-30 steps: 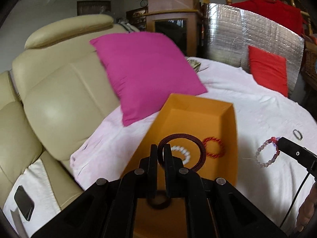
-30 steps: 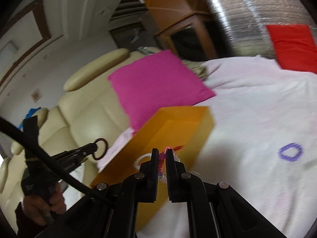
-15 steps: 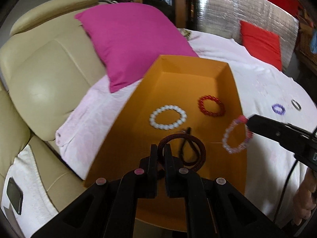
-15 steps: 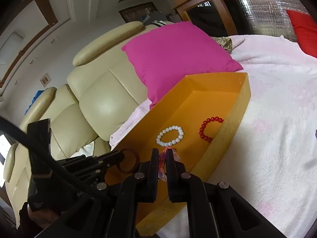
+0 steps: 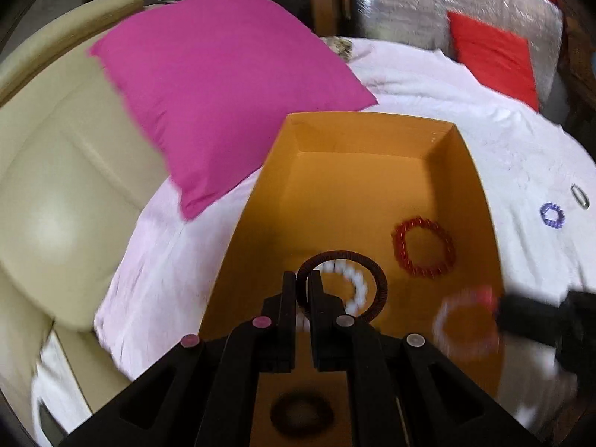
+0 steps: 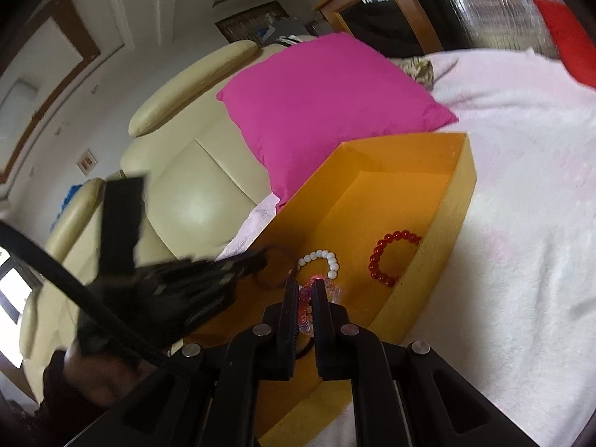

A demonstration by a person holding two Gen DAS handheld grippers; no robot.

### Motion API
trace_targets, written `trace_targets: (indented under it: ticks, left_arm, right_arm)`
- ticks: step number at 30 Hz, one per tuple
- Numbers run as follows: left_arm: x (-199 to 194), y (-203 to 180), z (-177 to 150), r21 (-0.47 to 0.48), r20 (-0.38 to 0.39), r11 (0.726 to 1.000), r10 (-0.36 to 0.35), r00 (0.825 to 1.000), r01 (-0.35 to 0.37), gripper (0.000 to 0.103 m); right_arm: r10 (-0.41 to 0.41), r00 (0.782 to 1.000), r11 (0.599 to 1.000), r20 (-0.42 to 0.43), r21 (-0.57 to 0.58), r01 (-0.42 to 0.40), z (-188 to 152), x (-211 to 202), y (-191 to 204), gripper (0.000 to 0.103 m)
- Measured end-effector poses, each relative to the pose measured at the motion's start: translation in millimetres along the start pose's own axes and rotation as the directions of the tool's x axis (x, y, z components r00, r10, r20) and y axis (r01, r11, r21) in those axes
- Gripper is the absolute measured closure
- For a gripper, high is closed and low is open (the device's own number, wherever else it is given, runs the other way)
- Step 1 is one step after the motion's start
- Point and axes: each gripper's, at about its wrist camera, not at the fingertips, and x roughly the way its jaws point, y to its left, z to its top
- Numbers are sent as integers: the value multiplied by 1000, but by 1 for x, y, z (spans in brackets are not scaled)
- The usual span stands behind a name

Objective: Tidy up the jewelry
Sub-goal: 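Carry the held bracelet and ring into the orange box and open both tools, then grasp the bronze cuff bracelet with the right tool while the left tool approaches the purple bead bracelet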

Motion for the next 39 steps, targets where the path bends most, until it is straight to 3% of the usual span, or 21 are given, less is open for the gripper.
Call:
trace_targets:
  ticks: [8, 11, 13, 15, 17, 23, 30, 37, 39]
  left_arm:
    - [58, -11, 43, 57, -94, 998, -25, 995, 30, 97]
    - [63, -13, 50, 49, -96, 998, -44, 994, 49, 97]
    - [61, -12, 51, 39, -98, 998, -51, 994, 55, 92]
    - [54, -12, 50, 35, -84, 998, -50, 995, 53, 76]
    - [44, -13, 47, 51, -60, 998, -34, 998, 37, 68]
    - [9, -18, 39, 37, -14, 999, -30, 999, 31, 66]
    - [-41, -73, 54, 87, 102, 994, -71, 992, 63, 56]
    - [-69, -145, 61, 79, 150, 994, -87, 985, 76, 54]
    - [-69, -161, 61, 68, 151, 994, -96, 984, 86, 42]
  right_arm:
    - [-19, 999, 1000, -28, 14, 19, 2, 22, -6, 95]
    - [-25, 999, 999, -31, 40, 27, 3, 25, -12, 92]
    - [-23, 999, 998, -48, 65, 26, 4, 25, -18, 82]
    - [-15, 1000, 996, -27, 85, 18, 6, 17, -23, 75]
    - [-33, 999, 995, 5, 93, 32, 8, 5, -28, 73]
    - [-79, 993, 985, 91, 159, 64, 15, -38, -51, 73]
    - [-165, 979, 964, 117, 230, 135, 15, -76, -76, 73]
    - [-276, 947, 922, 163, 322, 213, 15, -136, -115, 73]
    - [-334, 925, 902, 183, 348, 257, 16, -158, -127, 73]
